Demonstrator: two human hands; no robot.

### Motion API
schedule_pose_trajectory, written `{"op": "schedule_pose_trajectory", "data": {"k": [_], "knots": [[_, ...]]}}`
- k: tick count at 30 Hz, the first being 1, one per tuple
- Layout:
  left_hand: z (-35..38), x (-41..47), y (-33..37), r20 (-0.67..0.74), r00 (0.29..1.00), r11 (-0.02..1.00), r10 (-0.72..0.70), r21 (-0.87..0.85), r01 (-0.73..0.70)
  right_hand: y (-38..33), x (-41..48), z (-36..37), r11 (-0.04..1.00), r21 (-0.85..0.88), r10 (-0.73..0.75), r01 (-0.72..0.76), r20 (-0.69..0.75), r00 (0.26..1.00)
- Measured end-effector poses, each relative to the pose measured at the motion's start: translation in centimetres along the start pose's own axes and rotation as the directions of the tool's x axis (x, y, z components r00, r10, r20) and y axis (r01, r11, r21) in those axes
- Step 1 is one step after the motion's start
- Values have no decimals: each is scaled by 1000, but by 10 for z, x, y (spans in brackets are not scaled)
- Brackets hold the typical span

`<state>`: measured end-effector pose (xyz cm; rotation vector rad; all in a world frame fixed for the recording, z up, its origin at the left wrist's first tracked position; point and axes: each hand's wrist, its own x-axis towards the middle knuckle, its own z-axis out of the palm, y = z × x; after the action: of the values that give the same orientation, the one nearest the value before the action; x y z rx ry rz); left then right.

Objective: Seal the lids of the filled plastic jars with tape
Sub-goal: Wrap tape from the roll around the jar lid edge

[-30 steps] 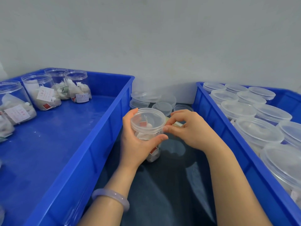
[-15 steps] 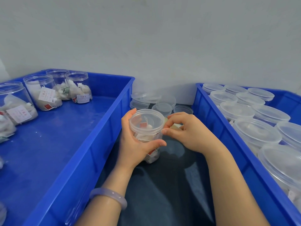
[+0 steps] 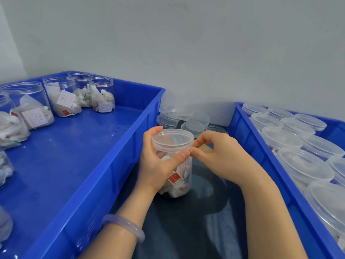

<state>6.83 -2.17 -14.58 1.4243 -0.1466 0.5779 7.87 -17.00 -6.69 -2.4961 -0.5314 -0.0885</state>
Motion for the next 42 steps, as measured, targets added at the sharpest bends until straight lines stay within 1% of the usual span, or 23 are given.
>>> {"op": "schedule_pose_trajectory", "data": {"k": [5,9,11,15,18,22,24,27,29,32,33,35,36,38,40,42], "knots": [[-6,2,0,18,999,991,-27,-127,29,0,-4,-7,996,86,21,-25,52,998],[-9,2,-4,105,992,963,-67,-253,92,2,-9,-15,989,142,38,-44,43,998],[-8,2,-5,156,984,950,-88,-284,130,3,-11,-18,983,171,61,-67,44,997],[-9,2,-4,239,961,926,-136,-314,209,3,-11,-19,972,211,90,-103,67,994],[-11,1,-2,308,937,916,-167,-304,263,6,-12,-19,964,229,113,-138,121,986],[-11,0,1,439,873,871,-215,-319,375,11,-15,-18,918,342,118,-201,249,961],[-13,0,2,487,844,858,-224,-312,408,12,-15,-16,887,402,103,-228,309,946],[-15,1,4,520,822,872,-233,-263,413,14,-14,-13,856,463,85,-233,318,944],[-15,3,6,492,839,903,-234,-211,375,15,-14,-12,853,469,88,-228,302,949],[-16,5,4,312,932,965,-185,-120,232,17,-14,-12,859,453,132,-237,251,959],[-17,6,4,293,938,971,-183,-93,219,17,-13,-11,863,446,149,-239,226,963],[-14,6,4,311,929,973,-202,-41,225,16,-10,-8,867,442,165,-228,177,970],[-11,6,5,297,930,973,-217,-10,230,15,-9,-5,873,437,164,-217,156,974],[-7,5,5,215,951,975,-224,41,220,12,-6,-2,892,412,139,-186,141,980],[-7,5,3,175,960,975,-219,13,220,10,-4,-2,910,383,103,-159,164,981],[-10,5,3,181,960,974,-213,-41,224,8,-5,-4,910,383,89,-159,193,977]]}}
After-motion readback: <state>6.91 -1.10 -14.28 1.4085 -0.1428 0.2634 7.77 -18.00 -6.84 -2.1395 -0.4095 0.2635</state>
